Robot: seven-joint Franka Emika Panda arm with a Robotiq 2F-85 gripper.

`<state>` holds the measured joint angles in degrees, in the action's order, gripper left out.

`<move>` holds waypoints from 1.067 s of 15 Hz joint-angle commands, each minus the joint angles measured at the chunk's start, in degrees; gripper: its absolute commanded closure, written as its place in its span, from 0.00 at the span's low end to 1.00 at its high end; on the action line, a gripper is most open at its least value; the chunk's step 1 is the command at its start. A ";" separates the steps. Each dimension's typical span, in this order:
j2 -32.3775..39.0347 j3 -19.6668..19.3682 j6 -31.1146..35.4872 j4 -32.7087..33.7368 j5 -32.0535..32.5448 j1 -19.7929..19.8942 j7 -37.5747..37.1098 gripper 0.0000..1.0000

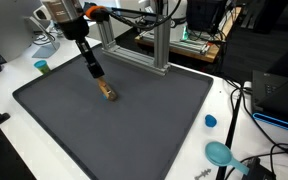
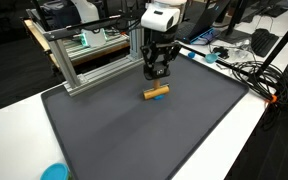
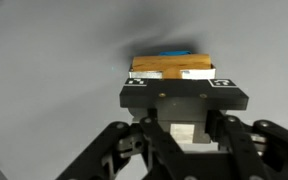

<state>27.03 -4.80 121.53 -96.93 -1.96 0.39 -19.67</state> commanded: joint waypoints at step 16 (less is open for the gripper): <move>-4.75 -2.41 2.49 -3.72 12.49 -2.73 -3.99 0.77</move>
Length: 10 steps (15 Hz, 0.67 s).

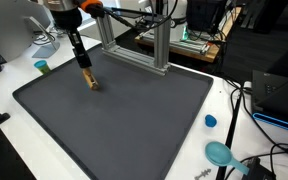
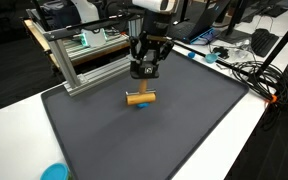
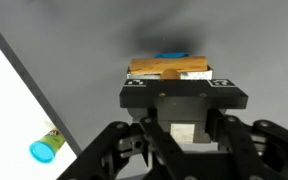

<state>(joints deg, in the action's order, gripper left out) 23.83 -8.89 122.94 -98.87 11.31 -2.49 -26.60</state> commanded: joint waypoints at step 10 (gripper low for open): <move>-0.42 9.80 3.03 0.29 -24.82 6.95 24.59 0.77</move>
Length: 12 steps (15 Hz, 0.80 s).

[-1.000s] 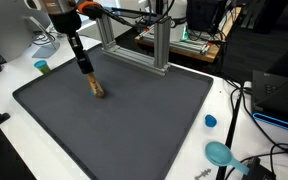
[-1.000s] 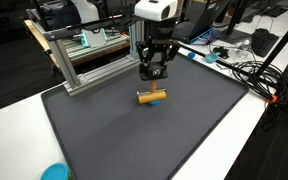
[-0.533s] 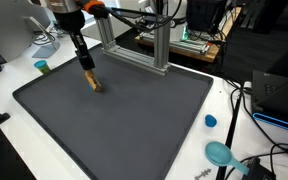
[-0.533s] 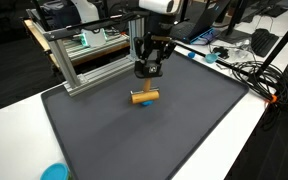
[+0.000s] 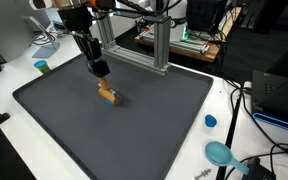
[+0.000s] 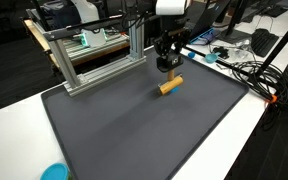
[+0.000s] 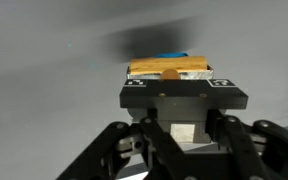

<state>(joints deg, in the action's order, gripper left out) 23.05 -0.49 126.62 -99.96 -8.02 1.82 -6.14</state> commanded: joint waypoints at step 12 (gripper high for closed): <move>7.04 -4.31 6.80 3.97 1.88 -1.63 -10.55 0.77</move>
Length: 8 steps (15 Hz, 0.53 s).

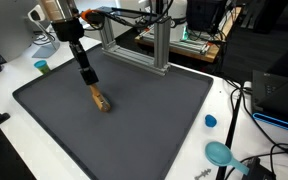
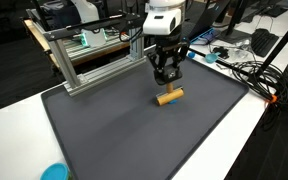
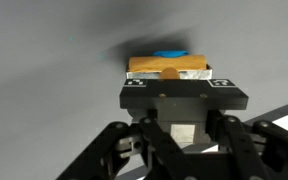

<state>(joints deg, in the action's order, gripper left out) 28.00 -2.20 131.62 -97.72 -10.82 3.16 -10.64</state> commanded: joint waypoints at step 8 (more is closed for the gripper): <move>-0.18 -8.19 -4.86 -0.68 20.45 -9.35 -17.80 0.77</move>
<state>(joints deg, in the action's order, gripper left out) 28.74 -9.14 131.00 -96.87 5.03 -5.35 -28.83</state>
